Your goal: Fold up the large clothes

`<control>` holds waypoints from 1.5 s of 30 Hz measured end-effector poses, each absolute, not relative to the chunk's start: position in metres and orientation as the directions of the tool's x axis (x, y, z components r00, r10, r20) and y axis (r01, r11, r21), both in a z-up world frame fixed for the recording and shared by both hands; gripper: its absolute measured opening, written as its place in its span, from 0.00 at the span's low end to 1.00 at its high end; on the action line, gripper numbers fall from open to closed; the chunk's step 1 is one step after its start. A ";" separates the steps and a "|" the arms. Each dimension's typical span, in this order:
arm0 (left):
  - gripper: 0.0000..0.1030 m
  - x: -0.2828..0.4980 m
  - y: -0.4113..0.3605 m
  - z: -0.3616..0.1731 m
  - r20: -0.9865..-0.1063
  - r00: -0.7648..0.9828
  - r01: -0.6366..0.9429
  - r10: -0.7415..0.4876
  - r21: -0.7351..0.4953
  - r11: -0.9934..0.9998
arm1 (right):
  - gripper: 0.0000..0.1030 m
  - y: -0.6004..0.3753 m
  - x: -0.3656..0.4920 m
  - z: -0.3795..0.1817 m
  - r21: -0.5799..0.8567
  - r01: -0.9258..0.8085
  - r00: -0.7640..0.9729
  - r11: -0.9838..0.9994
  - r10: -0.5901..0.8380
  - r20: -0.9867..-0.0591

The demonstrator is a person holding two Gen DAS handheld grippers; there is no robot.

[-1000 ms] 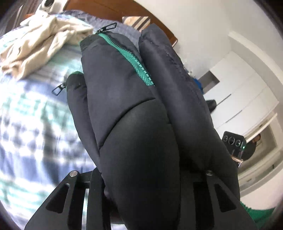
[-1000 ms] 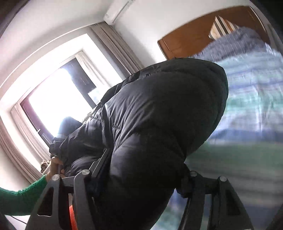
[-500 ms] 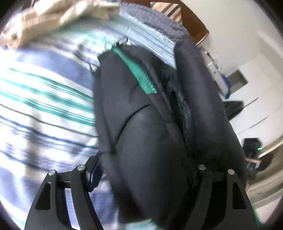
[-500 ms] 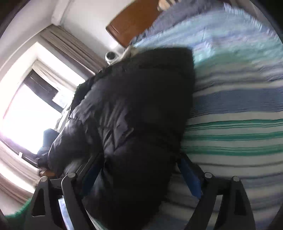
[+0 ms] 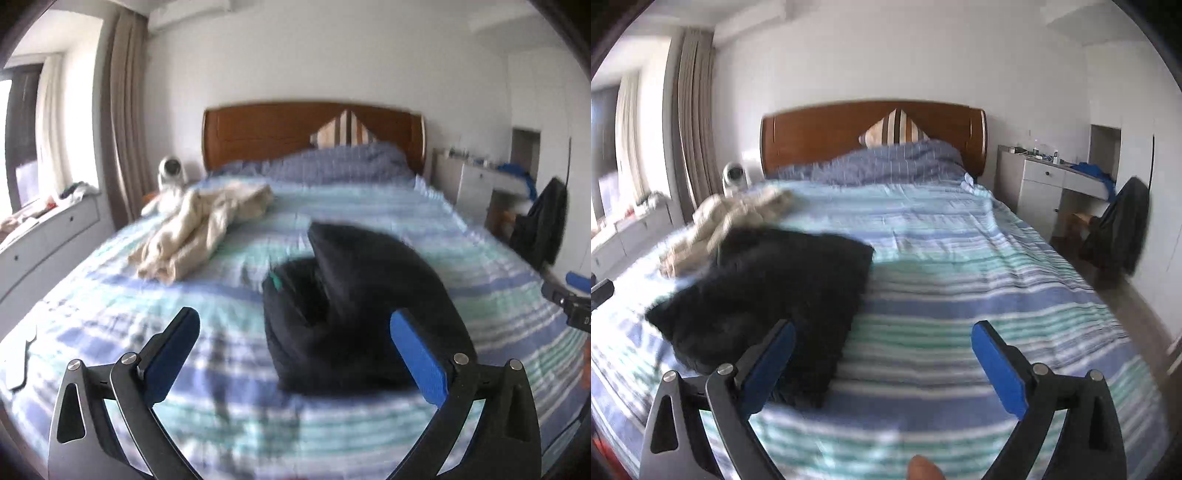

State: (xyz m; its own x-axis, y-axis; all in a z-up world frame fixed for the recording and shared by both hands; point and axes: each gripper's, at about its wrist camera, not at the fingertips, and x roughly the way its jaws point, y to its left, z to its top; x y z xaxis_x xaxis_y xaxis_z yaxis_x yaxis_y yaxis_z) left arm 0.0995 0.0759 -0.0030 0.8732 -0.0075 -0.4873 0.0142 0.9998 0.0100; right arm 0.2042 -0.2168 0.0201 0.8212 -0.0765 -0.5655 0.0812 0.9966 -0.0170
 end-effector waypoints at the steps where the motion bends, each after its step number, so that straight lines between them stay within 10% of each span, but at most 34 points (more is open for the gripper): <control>1: 1.00 0.094 0.077 -0.012 -0.516 0.857 -0.002 0.007 0.011 1.000 | 0.95 -0.213 0.203 0.023 -0.013 0.086 0.821 0.996 -0.078 -0.566; 45: 1.00 0.017 0.015 0.006 -0.655 0.755 -0.022 0.019 0.004 1.000 | 0.95 -0.171 0.106 0.040 -0.017 -0.040 0.762 0.999 0.020 -0.648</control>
State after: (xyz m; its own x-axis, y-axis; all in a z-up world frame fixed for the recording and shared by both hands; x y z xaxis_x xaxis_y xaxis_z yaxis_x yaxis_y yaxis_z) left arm 0.0171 0.0147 0.0063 0.7552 0.0194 -0.6552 -0.0223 0.9997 0.0039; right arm 0.1063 -0.1708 0.0398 0.7616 0.0197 -0.6478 -0.0401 0.9991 -0.0168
